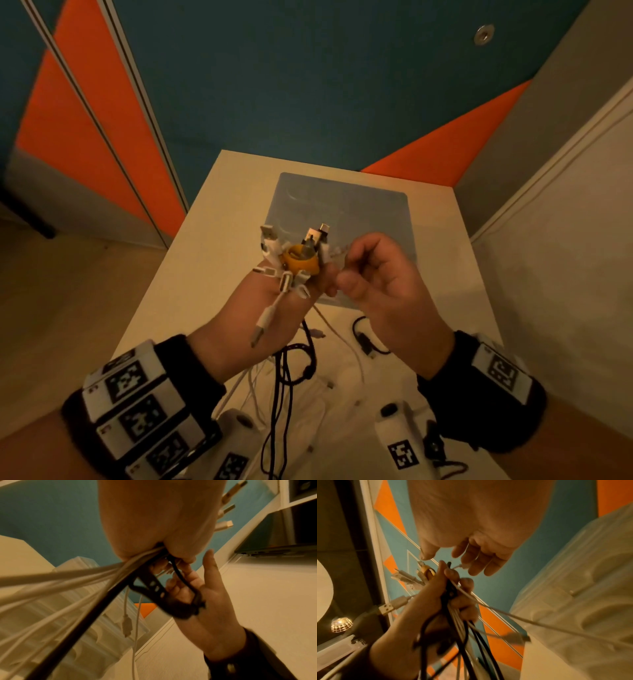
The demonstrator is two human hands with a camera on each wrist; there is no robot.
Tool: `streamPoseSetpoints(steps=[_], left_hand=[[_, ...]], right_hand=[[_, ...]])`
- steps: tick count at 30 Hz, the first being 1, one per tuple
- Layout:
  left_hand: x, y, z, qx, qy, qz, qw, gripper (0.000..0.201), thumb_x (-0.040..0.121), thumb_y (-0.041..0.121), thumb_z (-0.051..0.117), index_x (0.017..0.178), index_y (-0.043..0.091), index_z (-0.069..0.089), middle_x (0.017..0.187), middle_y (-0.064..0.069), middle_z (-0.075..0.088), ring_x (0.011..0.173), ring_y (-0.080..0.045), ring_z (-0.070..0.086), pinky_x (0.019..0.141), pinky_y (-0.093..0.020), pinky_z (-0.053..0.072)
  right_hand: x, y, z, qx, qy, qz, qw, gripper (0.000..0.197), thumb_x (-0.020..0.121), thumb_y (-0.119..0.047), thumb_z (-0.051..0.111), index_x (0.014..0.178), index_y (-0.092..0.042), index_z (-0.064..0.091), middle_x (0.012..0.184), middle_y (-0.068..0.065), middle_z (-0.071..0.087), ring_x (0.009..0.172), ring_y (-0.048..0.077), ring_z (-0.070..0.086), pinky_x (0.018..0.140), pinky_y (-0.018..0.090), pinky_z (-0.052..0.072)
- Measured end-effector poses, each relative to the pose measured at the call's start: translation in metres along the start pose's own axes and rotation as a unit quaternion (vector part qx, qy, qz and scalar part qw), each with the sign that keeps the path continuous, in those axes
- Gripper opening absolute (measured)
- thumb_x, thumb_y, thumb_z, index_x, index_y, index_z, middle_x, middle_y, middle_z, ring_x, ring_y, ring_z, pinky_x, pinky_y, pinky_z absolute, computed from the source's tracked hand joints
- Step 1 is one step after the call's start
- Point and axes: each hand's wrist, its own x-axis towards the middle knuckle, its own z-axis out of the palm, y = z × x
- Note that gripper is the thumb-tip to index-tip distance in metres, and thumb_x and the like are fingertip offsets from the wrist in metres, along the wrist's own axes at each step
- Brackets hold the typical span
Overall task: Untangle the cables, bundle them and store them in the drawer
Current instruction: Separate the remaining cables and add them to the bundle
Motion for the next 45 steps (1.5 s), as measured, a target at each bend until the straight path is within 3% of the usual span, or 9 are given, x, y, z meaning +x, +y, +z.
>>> streamPoseSetpoints(steps=[3, 5, 9, 14, 20, 26, 33, 40, 45], left_hand=[[-0.003, 0.001, 0.0, -0.055, 0.009, -0.022, 0.998, 0.029, 0.097, 0.011, 0.053, 0.081, 0.033, 0.059, 0.07, 0.022, 0.063, 0.077, 0.031, 0.051, 0.072, 0.007, 0.035], [-0.002, -0.001, 0.001, -0.056, 0.037, -0.022, 0.998, 0.026, 0.096, 0.027, 0.051, 0.071, 0.033, 0.051, 0.067, 0.02, 0.06, 0.074, 0.021, 0.056, 0.072, 0.002, 0.039], [-0.001, 0.003, -0.005, -0.126, 0.013, -0.044, 0.991, 0.044, 0.092, 0.057, 0.05, 0.065, 0.022, 0.05, 0.055, 0.007, 0.046, 0.052, -0.023, 0.049, 0.057, -0.038, 0.045], [0.004, 0.006, -0.018, -0.277, 0.032, -0.109, 0.954, 0.037, 0.083, 0.056, 0.05, 0.065, 0.025, 0.049, 0.052, 0.007, 0.029, 0.043, -0.011, 0.023, 0.043, -0.025, 0.03], [0.002, 0.011, -0.02, -0.304, 0.008, -0.117, 0.945, 0.036, 0.085, 0.054, 0.047, 0.067, 0.023, 0.049, 0.053, 0.006, 0.026, 0.044, -0.01, 0.018, 0.044, -0.027, 0.016], [0.003, 0.017, -0.034, -0.294, 0.004, -0.115, 0.949, 0.034, 0.086, 0.055, 0.049, 0.069, 0.024, 0.049, 0.054, 0.006, 0.025, 0.046, -0.01, 0.015, 0.044, -0.025, 0.012], [0.003, 0.022, -0.041, -0.273, 0.015, -0.122, 0.954, 0.034, 0.091, 0.049, 0.043, 0.071, 0.022, 0.047, 0.056, 0.004, 0.02, 0.049, -0.014, 0.01, 0.046, -0.028, 0.01], [0.003, 0.024, -0.042, -0.26, 0.003, -0.107, 0.96, 0.034, 0.09, 0.051, 0.045, 0.07, 0.024, 0.047, 0.056, 0.005, 0.021, 0.046, -0.01, 0.013, 0.045, -0.027, 0.011], [0.005, 0.024, -0.043, -0.25, 0.002, -0.119, 0.961, 0.033, 0.092, 0.048, 0.044, 0.07, 0.024, 0.049, 0.057, 0.005, 0.021, 0.048, -0.012, 0.011, 0.044, -0.026, 0.012]], right_hand=[[-0.01, 0.025, 0.002, -0.063, -0.041, 0.049, 0.996, 0.046, 0.066, -0.046, 0.079, 0.101, -0.043, 0.049, 0.096, -0.007, 0.058, 0.09, 0.015, 0.059, 0.08, 0.035, 0.049], [-0.014, 0.037, 0.007, -0.109, -0.116, 0.084, 0.984, 0.059, 0.073, -0.042, 0.077, 0.121, -0.039, 0.044, 0.113, -0.015, 0.058, 0.106, 0.011, 0.06, 0.09, 0.032, 0.05], [-0.018, 0.045, 0.014, -0.162, -0.2, 0.139, 0.956, 0.027, 0.084, -0.024, 0.072, 0.106, -0.034, 0.06, 0.091, -0.023, 0.066, 0.087, 0.0, 0.062, 0.081, 0.023, 0.049], [-0.028, 0.056, 0.005, -0.234, -0.182, 0.133, 0.946, 0.021, 0.09, -0.039, 0.061, 0.076, -0.024, 0.055, 0.063, -0.011, 0.046, 0.058, 0.002, 0.043, 0.057, 0.024, 0.035], [-0.035, 0.065, 0.003, -0.284, -0.251, 0.138, 0.915, 0.022, 0.1, -0.034, 0.048, 0.08, -0.039, 0.056, 0.068, -0.025, 0.056, 0.064, -0.002, 0.052, 0.063, 0.018, 0.038], [-0.048, 0.079, -0.03, -0.304, -0.243, 0.201, 0.899, 0.021, 0.099, -0.024, 0.048, 0.083, -0.033, 0.058, 0.064, -0.003, 0.061, 0.061, 0.004, 0.057, 0.062, 0.017, 0.043], [-0.054, 0.095, -0.075, -0.369, -0.173, 0.222, 0.886, 0.02, 0.099, -0.029, 0.051, 0.083, -0.03, 0.062, 0.076, -0.006, 0.068, 0.067, 0.003, 0.057, 0.065, 0.019, 0.043], [-0.071, 0.109, -0.08, -0.333, -0.204, 0.324, 0.861, 0.02, 0.101, -0.032, 0.045, 0.091, -0.03, 0.062, 0.075, -0.005, 0.068, 0.076, 0.007, 0.066, 0.08, 0.026, 0.05], [-0.067, 0.106, -0.086, -0.339, -0.16, 0.296, 0.879, 0.009, 0.095, -0.039, 0.056, 0.094, -0.031, 0.059, 0.074, 0.001, 0.063, 0.067, 0.01, 0.063, 0.071, 0.028, 0.05]])
